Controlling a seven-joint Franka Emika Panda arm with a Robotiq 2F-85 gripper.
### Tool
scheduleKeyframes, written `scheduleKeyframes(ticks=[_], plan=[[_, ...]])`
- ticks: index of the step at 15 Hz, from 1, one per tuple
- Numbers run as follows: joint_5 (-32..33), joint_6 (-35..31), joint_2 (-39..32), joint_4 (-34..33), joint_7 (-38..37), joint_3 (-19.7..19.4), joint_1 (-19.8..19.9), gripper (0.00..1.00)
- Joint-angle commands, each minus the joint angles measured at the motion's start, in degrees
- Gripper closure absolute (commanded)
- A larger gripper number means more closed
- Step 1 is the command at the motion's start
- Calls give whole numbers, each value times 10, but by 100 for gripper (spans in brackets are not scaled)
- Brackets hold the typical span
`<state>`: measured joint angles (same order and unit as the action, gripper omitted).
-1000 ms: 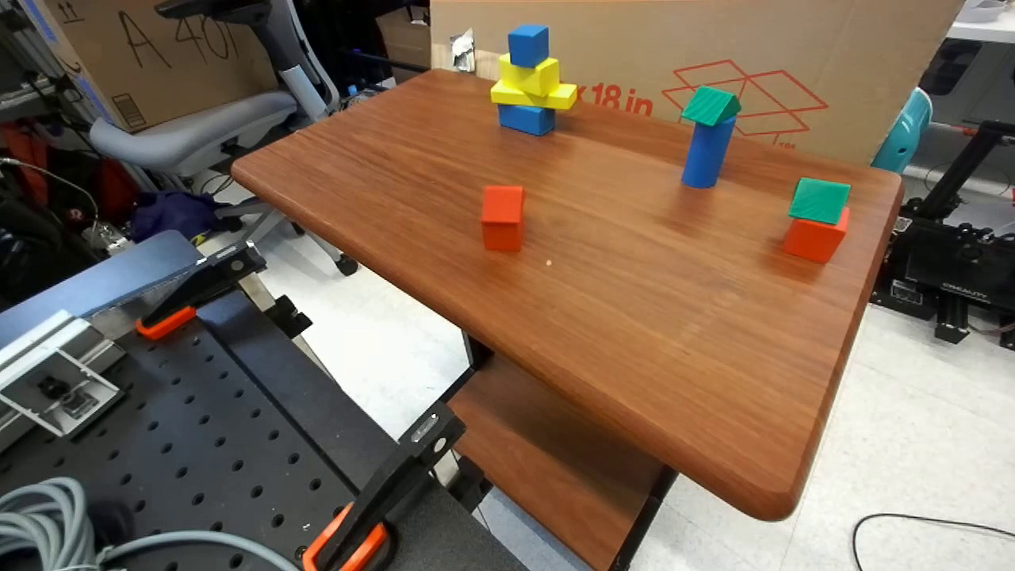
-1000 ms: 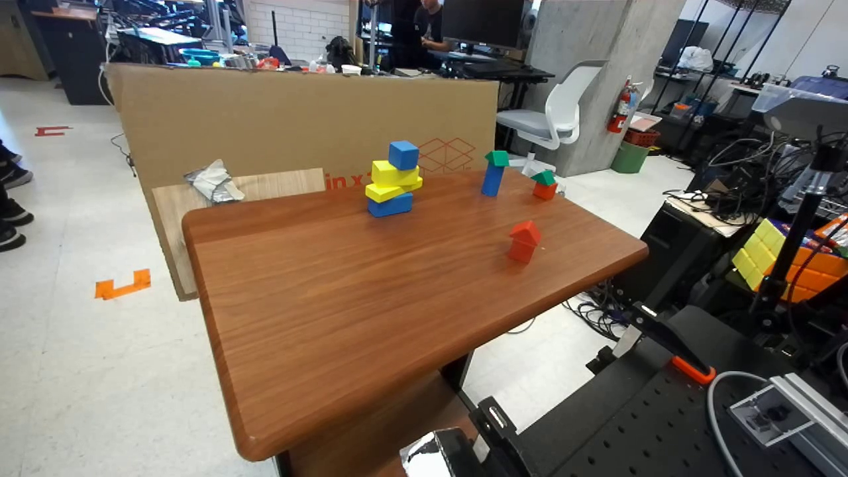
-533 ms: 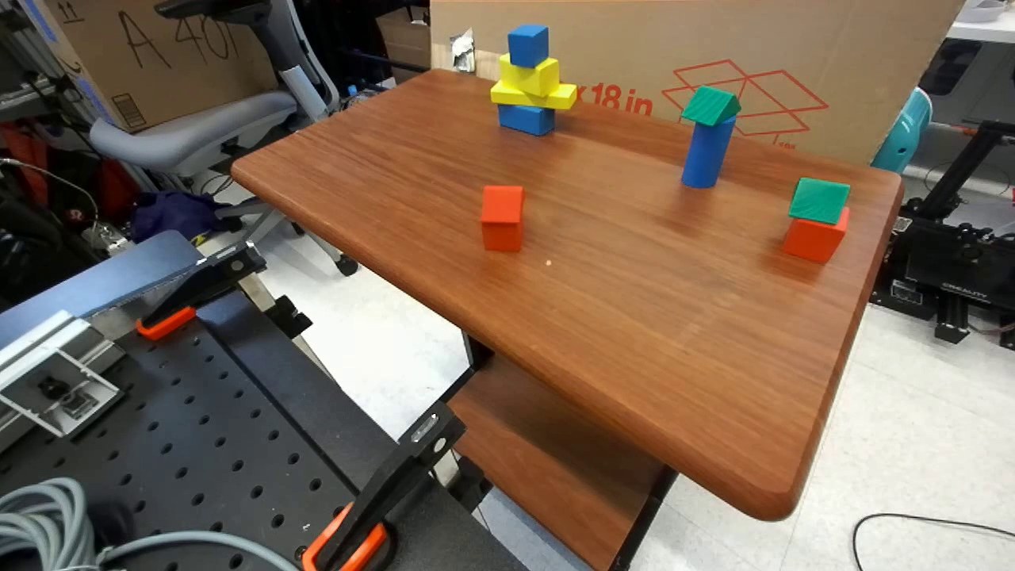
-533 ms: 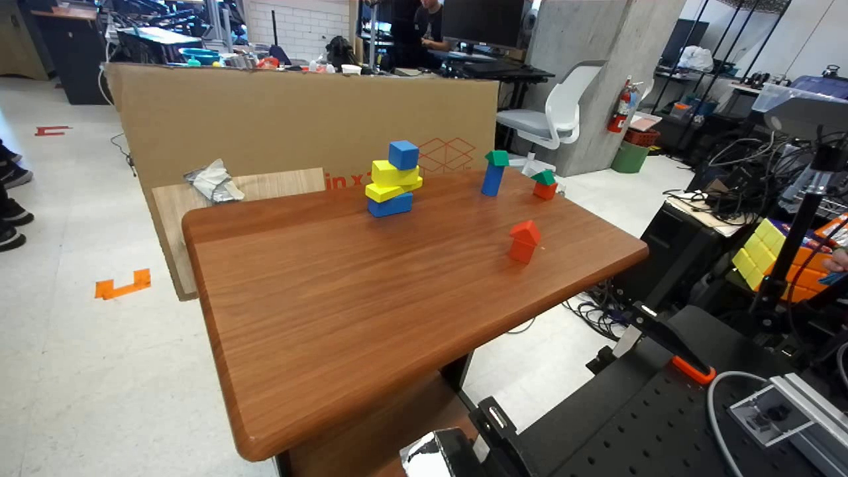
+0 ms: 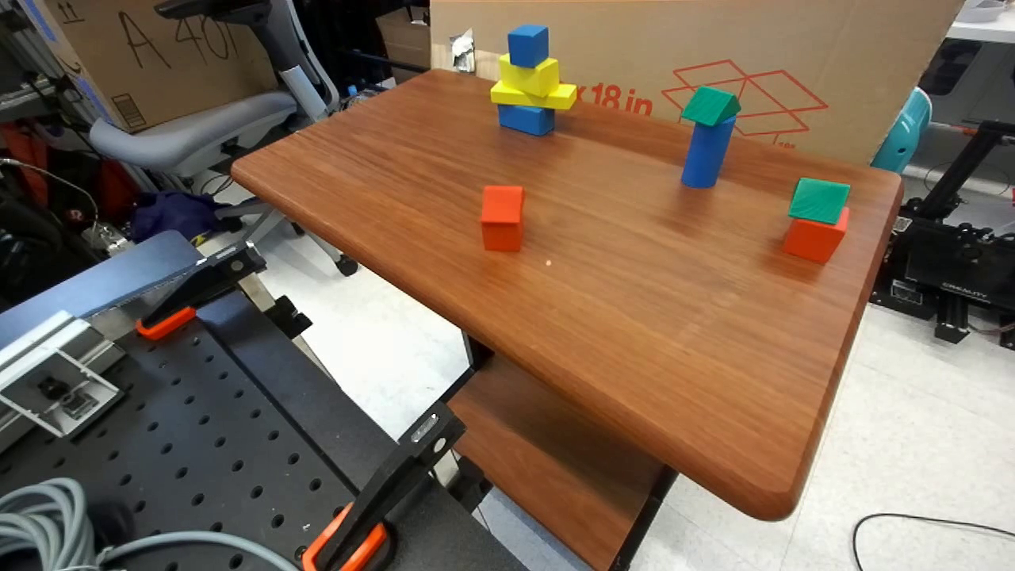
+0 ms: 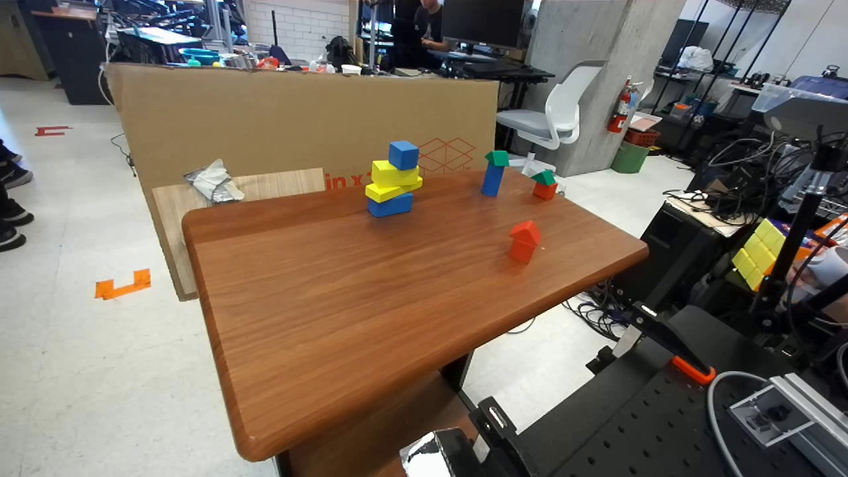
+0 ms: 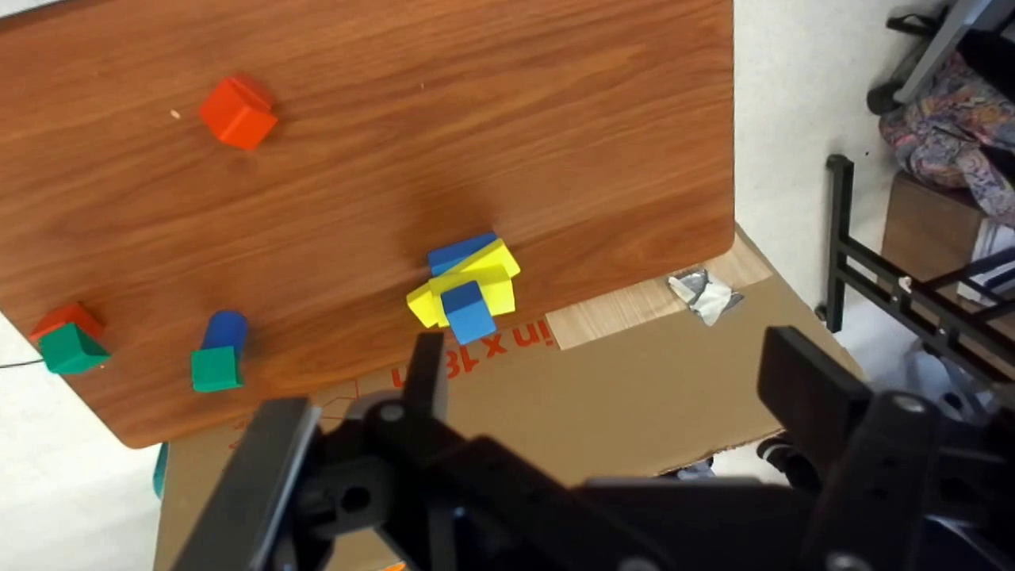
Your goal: Put the cube down on the table
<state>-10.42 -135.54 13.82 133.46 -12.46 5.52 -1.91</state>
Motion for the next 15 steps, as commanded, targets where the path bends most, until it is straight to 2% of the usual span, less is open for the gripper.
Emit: scheduleKeyframes(ticks=[1, 15], plan=[[26, -31, -62, -41, -4, -5, 5, 0], [93, -23, -271, -180, -2, -37, -2, 0]])
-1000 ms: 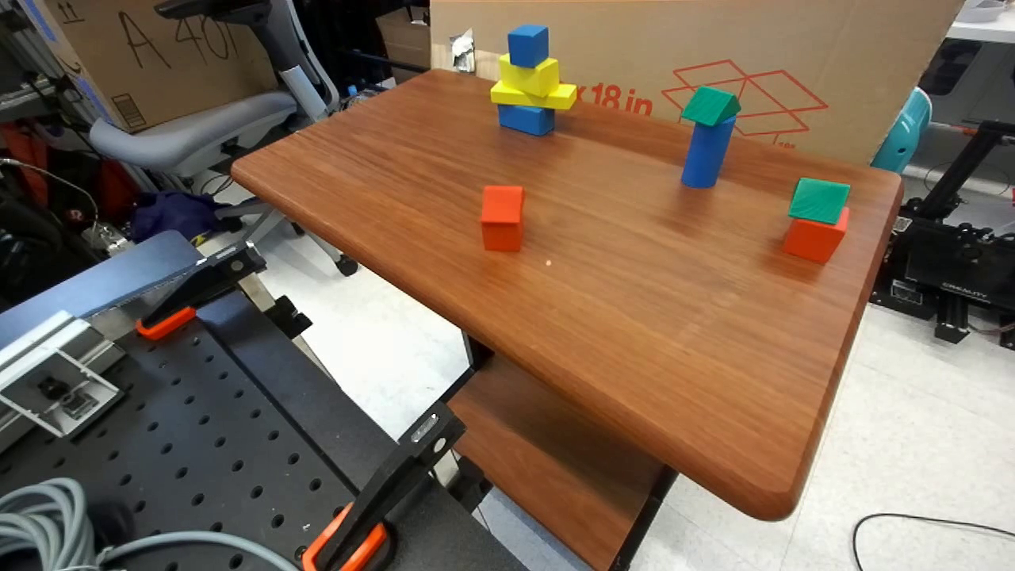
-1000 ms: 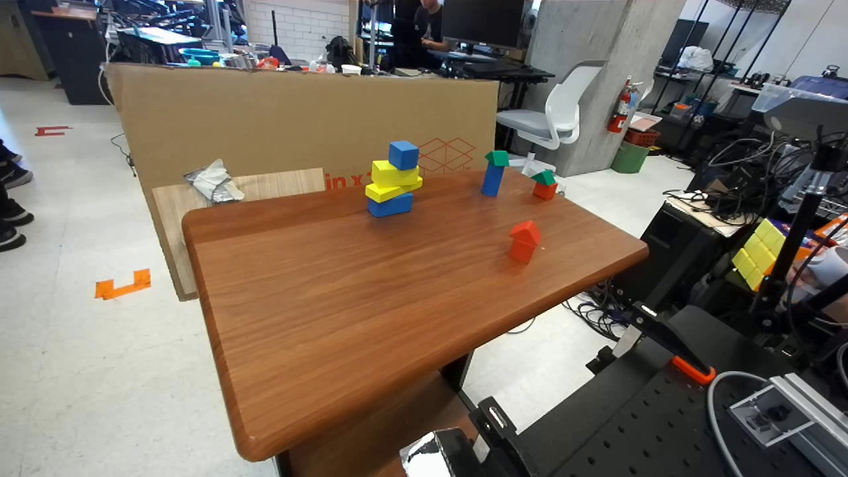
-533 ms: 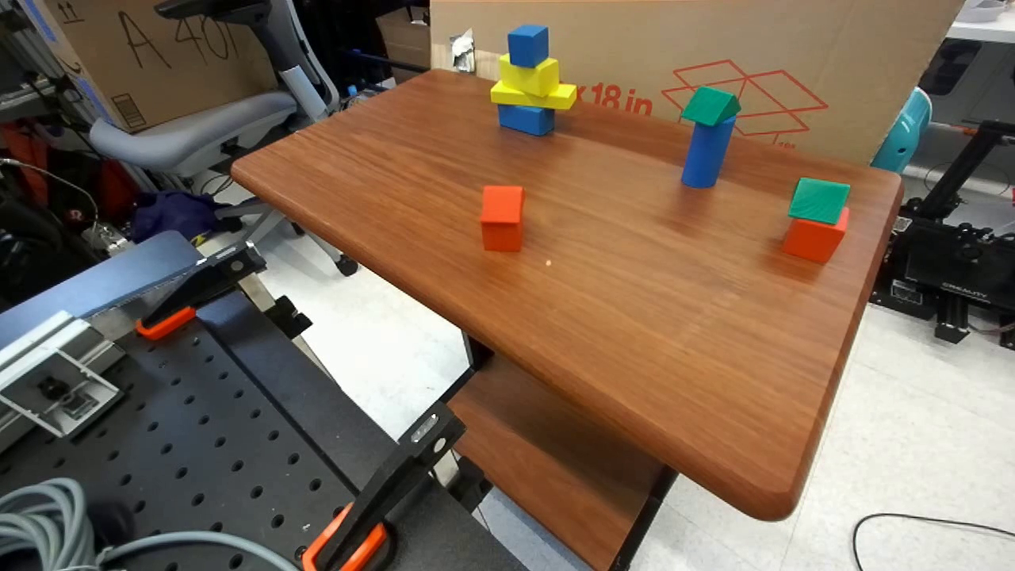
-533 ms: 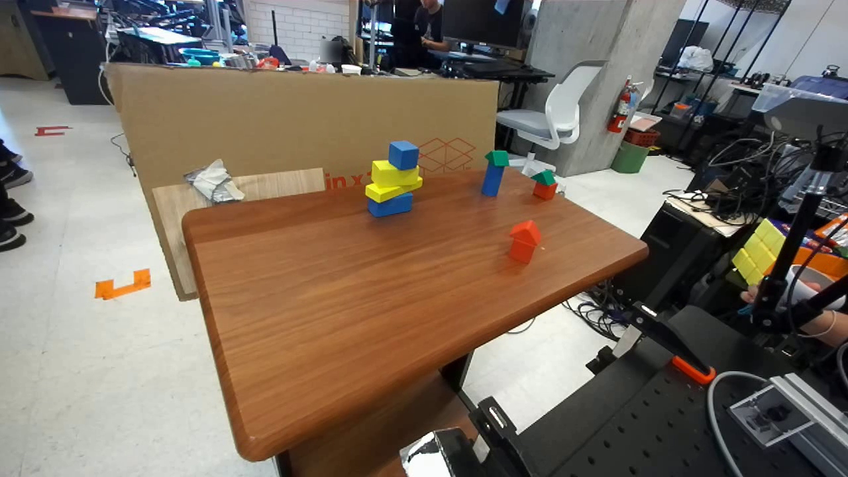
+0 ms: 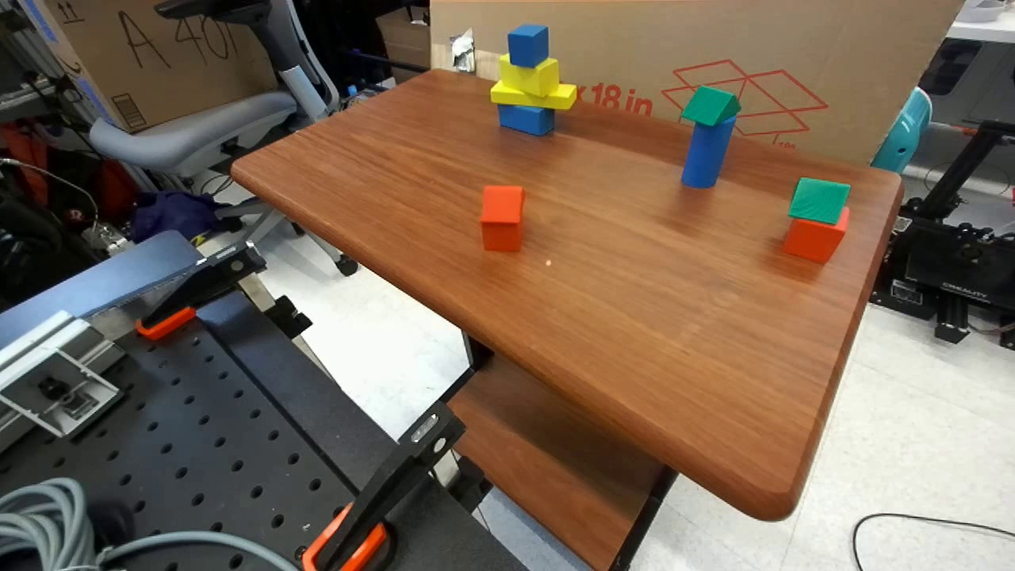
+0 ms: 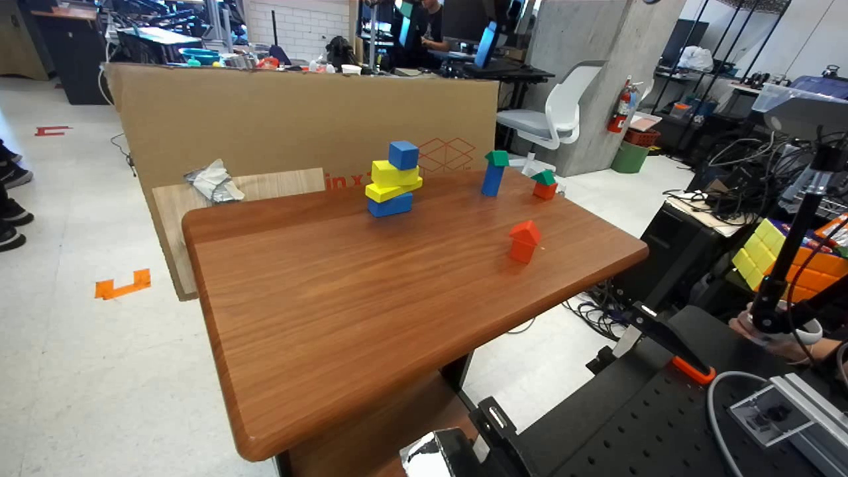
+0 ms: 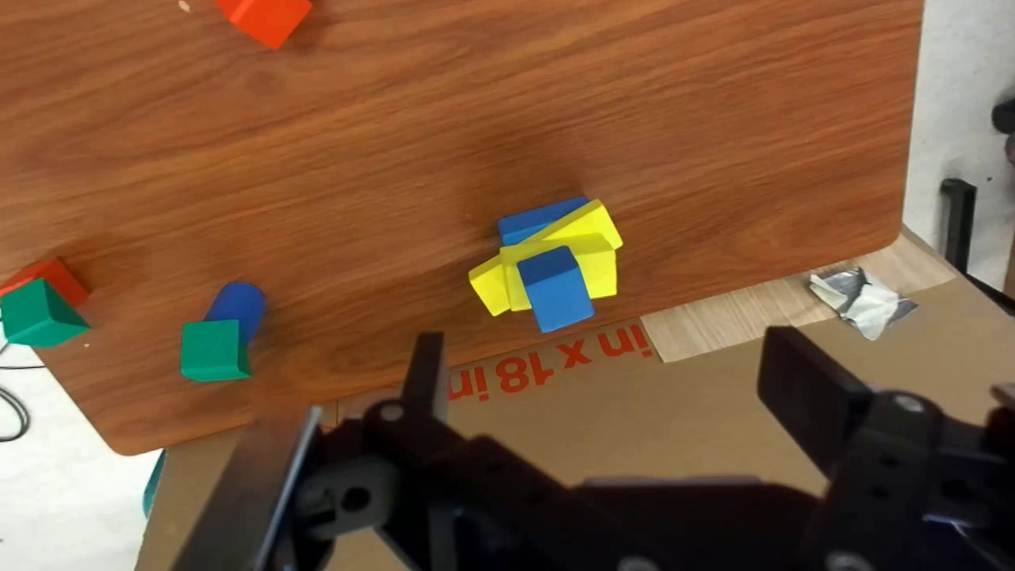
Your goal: Put the cube down on the table
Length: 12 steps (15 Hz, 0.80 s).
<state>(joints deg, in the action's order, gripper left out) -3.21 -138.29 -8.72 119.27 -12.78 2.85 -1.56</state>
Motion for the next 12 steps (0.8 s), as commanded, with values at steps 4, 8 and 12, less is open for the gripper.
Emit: scheduleKeyframes(ticks=[4, 8, 12], plan=[[25, 12, -94, -68, 8, -13, -10, 0], [42, 22, -134, -97, 5, -19, -19, 0], [60, 32, -166, -123, 2, -25, -27, 0]])
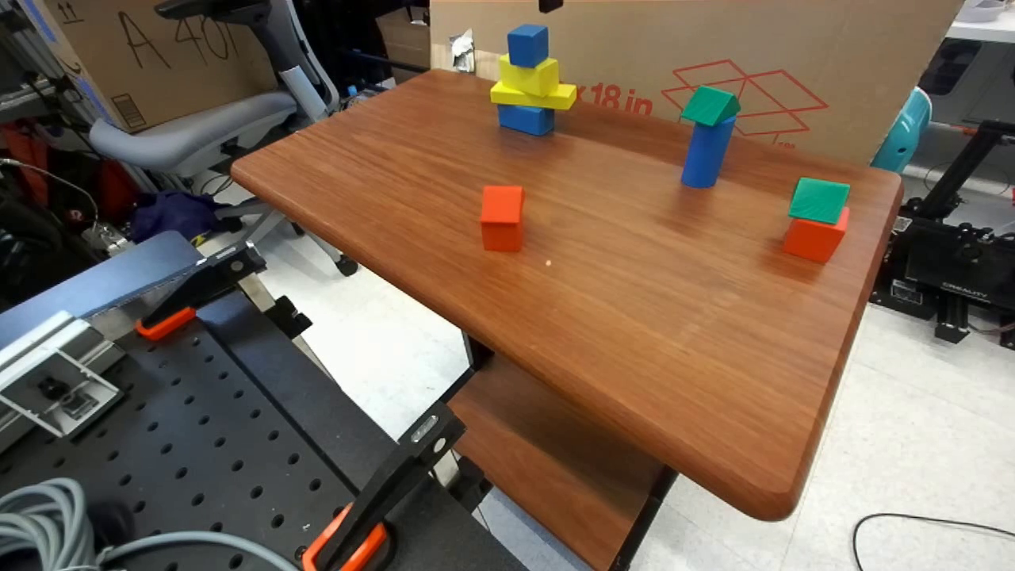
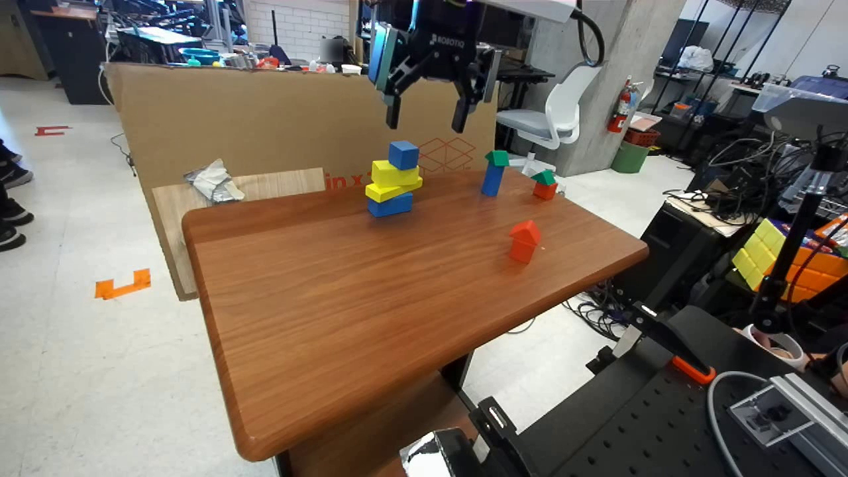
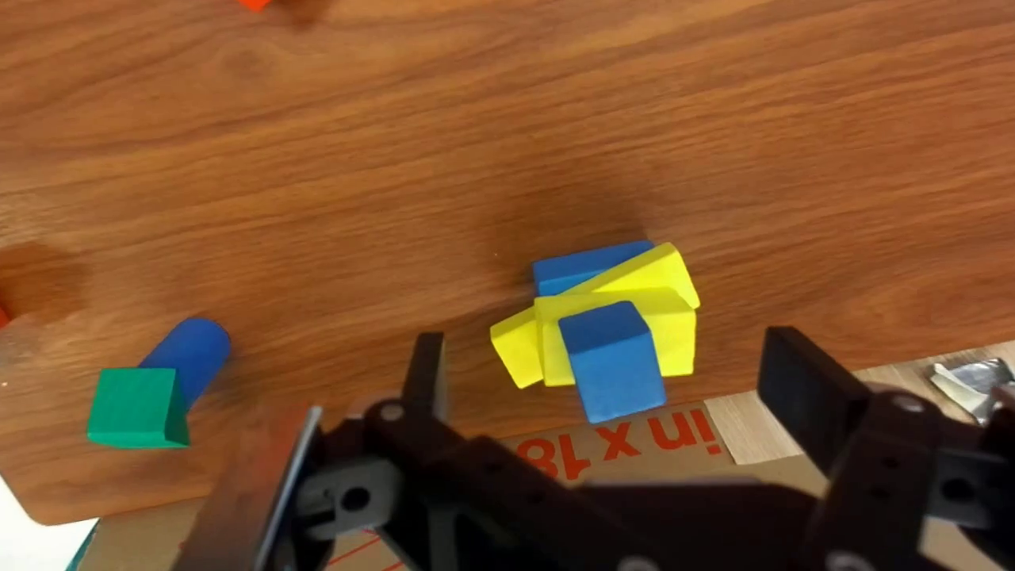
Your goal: Put the cube down on the table
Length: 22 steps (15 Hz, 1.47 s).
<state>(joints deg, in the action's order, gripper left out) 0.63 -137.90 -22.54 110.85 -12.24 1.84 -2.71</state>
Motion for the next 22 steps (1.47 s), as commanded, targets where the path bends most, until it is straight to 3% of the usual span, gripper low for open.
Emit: scheduleKeyframes(ticks=[1, 13, 14, 16, 22], plan=[[26, 33, -37, -46, -5, -17, -19, 0], [74, 89, -91, -118, -9, -32, -51, 0], [72, 92, -94, -123, -7, -30, -50, 25], [72, 99, -98, -131, -6, -30, -49, 34], [71, 108, -104, -141, -7, -30, -49, 82]])
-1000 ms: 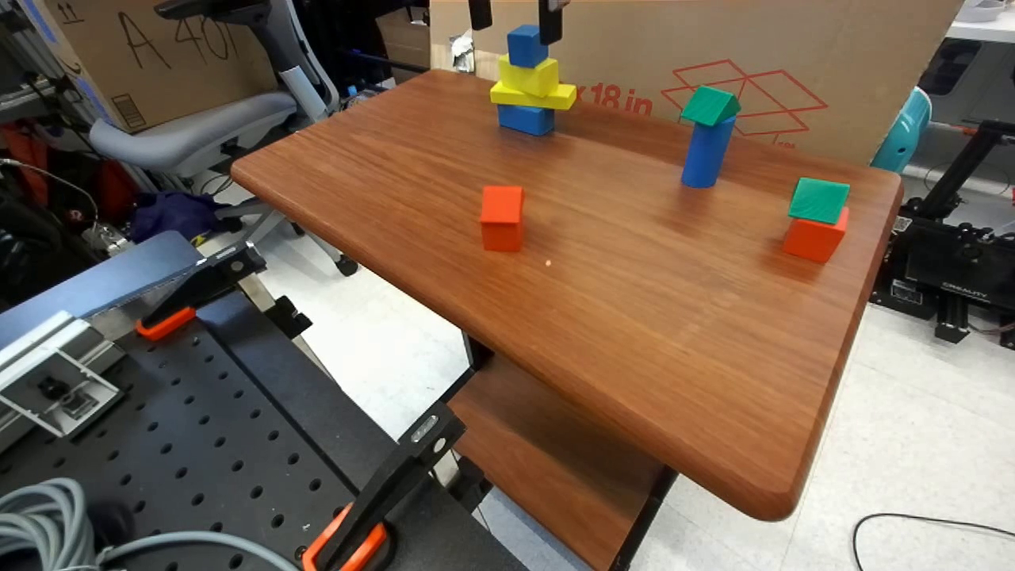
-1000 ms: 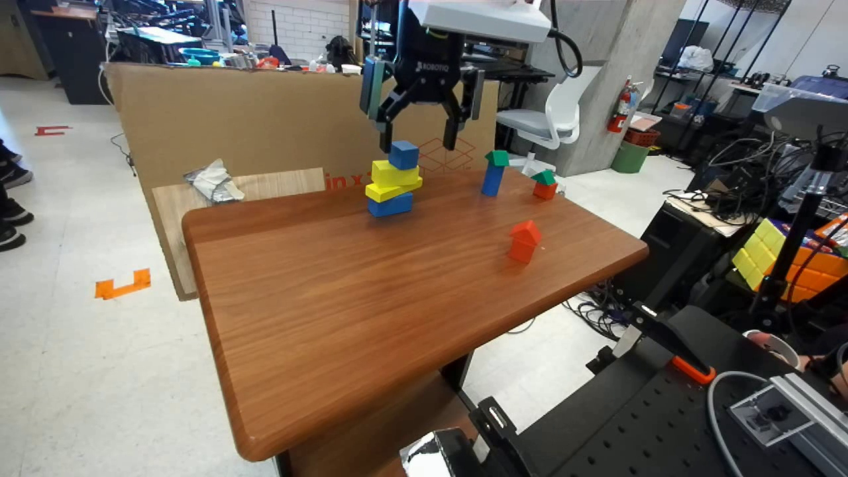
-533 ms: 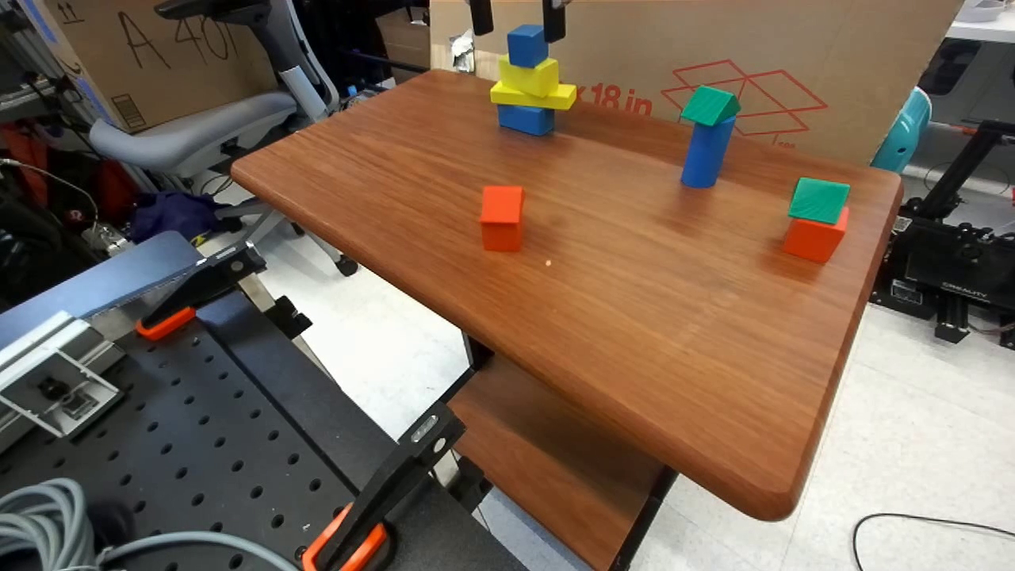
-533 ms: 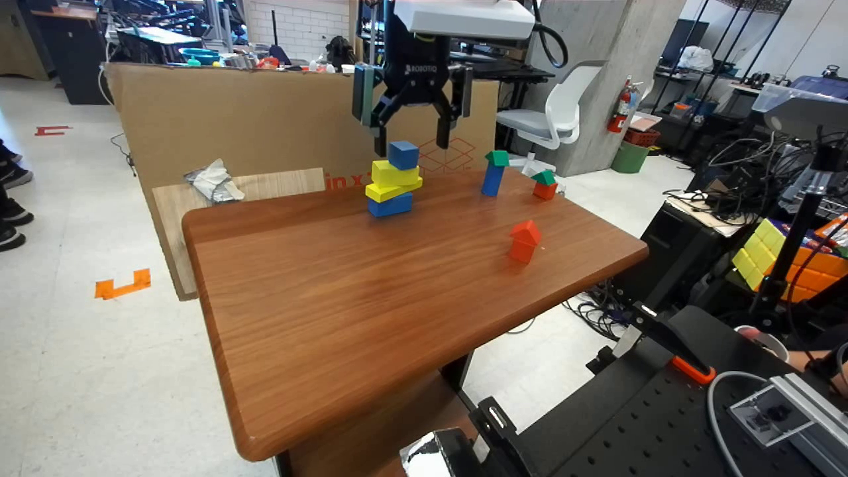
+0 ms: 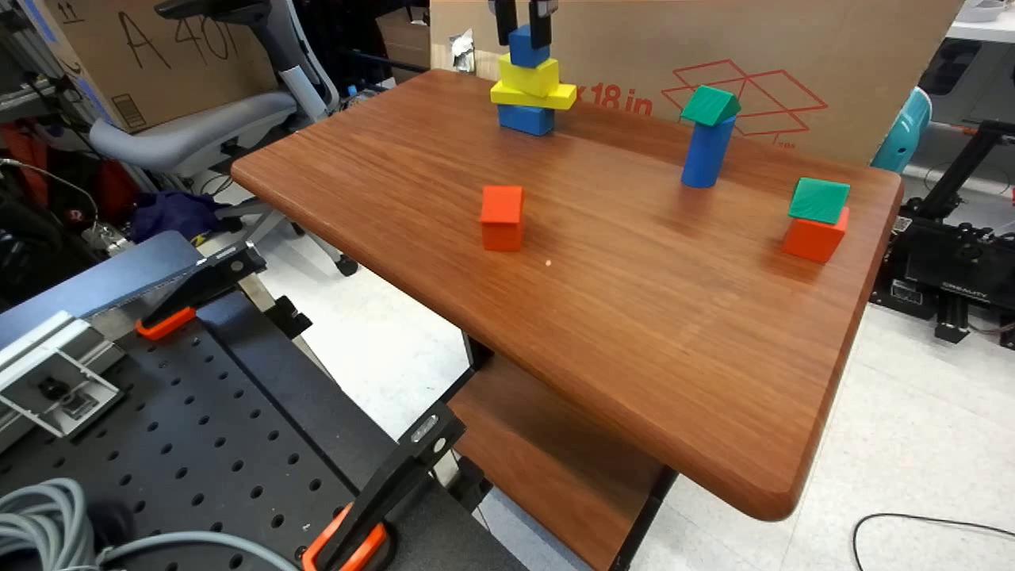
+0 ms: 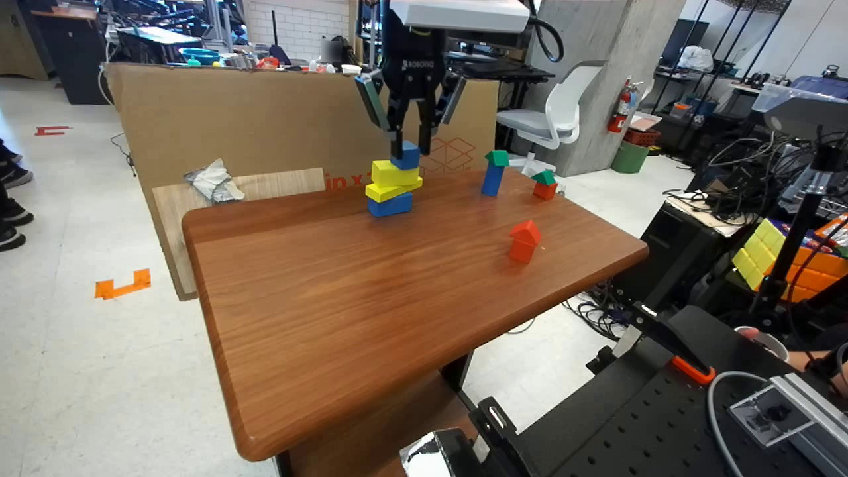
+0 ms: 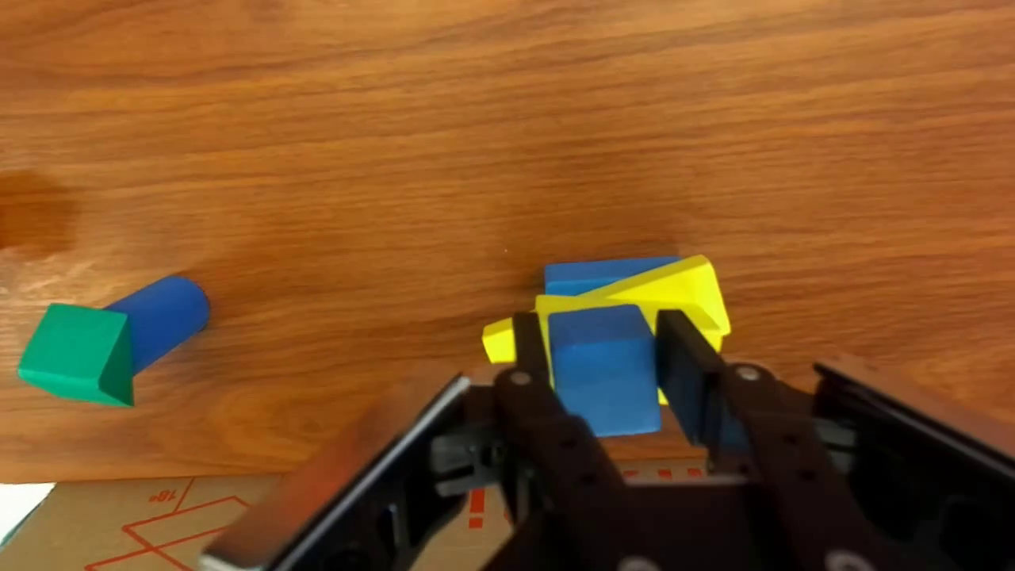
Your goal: Put the cube down on the table
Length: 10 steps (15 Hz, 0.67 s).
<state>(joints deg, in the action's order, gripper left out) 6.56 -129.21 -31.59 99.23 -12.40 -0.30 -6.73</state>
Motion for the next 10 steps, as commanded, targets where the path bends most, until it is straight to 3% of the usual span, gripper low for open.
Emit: scheduleKeyframes(ticks=[1, 5, 10], plan=[[9, 25, -13, -26, -2, -7, -7, 88], [-6, 51, 0, -25, 9, 2, -2, 92], [-8, 59, 81, 38, -27, 19, -27, 92]])
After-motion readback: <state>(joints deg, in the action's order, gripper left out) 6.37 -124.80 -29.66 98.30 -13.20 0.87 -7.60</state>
